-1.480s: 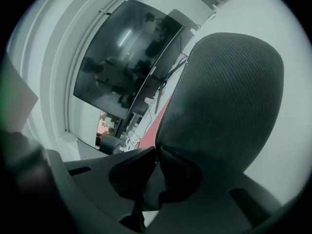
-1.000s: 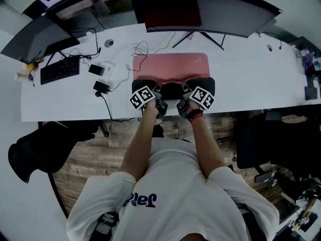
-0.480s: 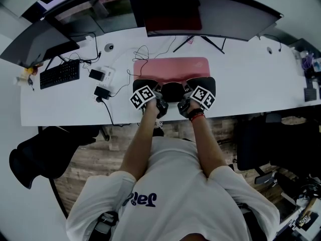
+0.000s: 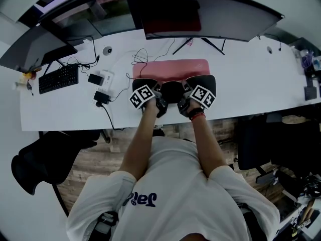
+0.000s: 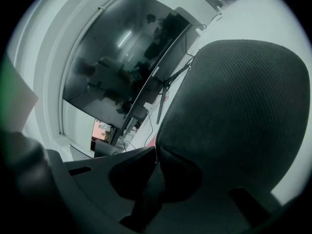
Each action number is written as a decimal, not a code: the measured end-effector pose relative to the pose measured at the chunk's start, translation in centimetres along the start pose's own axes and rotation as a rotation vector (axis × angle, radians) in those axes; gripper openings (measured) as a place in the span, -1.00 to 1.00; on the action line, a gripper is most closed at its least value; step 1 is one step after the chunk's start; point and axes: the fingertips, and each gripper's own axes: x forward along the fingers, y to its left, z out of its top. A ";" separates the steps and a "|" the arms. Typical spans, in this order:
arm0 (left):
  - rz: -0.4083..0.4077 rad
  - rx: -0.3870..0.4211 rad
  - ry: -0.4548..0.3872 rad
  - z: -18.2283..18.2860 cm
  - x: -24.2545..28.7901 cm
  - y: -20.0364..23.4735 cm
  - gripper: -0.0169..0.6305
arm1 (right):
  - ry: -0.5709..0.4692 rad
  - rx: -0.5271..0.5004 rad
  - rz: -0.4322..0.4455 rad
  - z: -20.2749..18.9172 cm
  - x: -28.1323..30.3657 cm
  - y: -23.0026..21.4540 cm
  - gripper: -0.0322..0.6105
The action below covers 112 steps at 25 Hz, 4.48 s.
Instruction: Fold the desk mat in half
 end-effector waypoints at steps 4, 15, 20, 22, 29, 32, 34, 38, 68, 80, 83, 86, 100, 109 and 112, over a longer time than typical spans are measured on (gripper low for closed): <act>-0.004 -0.002 0.001 0.6 0.6 -0.1 -0.85 | -0.005 -0.005 -0.002 0.4 0.7 0.2 -0.76; -0.007 -0.009 0.009 2.0 2.3 -0.3 -0.85 | -0.016 -0.010 -0.014 1.6 2.5 0.3 -0.76; -0.010 -0.010 0.016 2.6 3.1 -0.4 -0.85 | -0.022 -0.005 -0.019 2.1 3.2 0.3 -0.76; -0.011 -0.003 0.019 2.8 3.4 -0.5 -0.85 | -0.027 0.002 -0.019 2.3 3.5 0.2 -0.76; -0.016 0.002 0.022 3.6 4.5 -0.6 -0.85 | -0.037 0.005 -0.020 3.0 4.5 0.2 -0.76; -0.017 -0.007 0.023 4.0 5.0 -0.5 -0.85 | -0.036 0.001 -0.023 3.3 5.2 0.2 -0.76; -0.017 -0.011 0.021 4.4 5.3 -0.3 -0.85 | -0.032 0.000 -0.025 3.4 5.7 0.2 -0.76; -0.022 -0.021 0.019 4.9 5.8 -0.2 -0.85 | -0.025 0.000 -0.026 3.7 6.5 0.2 -0.76; -0.065 -0.104 0.046 7.9 9.5 0.3 -0.77 | -0.009 0.051 -0.080 5.8 11.3 -0.5 -0.65; -0.108 -0.072 0.008 8.5 8.7 -1.2 -0.70 | -0.024 0.030 -0.059 6.1 10.8 0.8 -0.57; -0.116 0.003 0.015 8.1 8.2 -2.3 -0.70 | -0.039 0.007 -0.043 6.2 10.0 1.6 -0.62; -0.121 0.061 0.014 7.8 7.5 -3.2 -0.70 | -0.043 -0.025 -0.030 6.1 9.2 2.4 -0.62; -0.071 0.280 -0.023 4.2 1.0 -4.8 -0.67 | -0.019 -0.131 0.001 3.2 2.3 3.5 -0.62; -0.049 0.370 -0.040 0.5 -3.9 -4.7 -0.67 | -0.016 -0.238 0.000 1.3 -3.1 3.1 -0.63; -0.041 0.427 -0.044 -0.5 -5.4 -5.1 -0.67 | -0.016 -0.304 -0.007 0.9 -5.0 3.1 -0.63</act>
